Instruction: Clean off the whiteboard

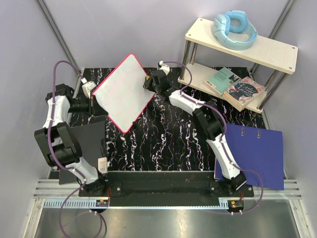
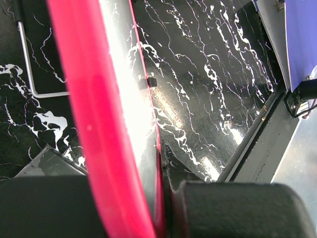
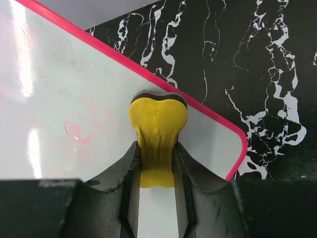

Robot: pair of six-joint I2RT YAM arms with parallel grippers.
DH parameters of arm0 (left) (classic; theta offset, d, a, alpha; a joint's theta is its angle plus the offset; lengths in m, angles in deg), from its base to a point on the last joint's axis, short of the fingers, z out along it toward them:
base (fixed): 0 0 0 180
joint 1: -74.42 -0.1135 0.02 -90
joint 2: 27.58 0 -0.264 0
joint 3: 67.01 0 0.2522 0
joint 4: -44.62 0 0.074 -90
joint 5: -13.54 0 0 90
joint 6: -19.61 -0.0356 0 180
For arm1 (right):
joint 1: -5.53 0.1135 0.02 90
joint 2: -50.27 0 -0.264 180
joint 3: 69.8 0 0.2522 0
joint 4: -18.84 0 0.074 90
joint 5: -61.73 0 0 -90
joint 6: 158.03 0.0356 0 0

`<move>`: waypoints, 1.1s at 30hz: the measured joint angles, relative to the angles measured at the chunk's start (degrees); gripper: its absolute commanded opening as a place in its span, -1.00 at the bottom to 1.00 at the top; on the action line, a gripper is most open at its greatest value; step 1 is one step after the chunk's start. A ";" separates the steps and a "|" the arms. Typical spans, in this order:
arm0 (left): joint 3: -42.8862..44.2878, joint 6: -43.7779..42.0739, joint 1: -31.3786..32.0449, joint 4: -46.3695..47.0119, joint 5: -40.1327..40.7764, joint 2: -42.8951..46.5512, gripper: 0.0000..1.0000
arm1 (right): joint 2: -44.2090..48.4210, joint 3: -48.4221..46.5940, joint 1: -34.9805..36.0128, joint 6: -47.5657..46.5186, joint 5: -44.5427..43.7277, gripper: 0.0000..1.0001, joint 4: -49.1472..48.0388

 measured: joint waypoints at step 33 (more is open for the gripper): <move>-0.90 -2.54 0.20 0.24 1.33 1.36 -1.00 | -1.27 -2.60 3.10 1.46 2.38 -1.00 -19.23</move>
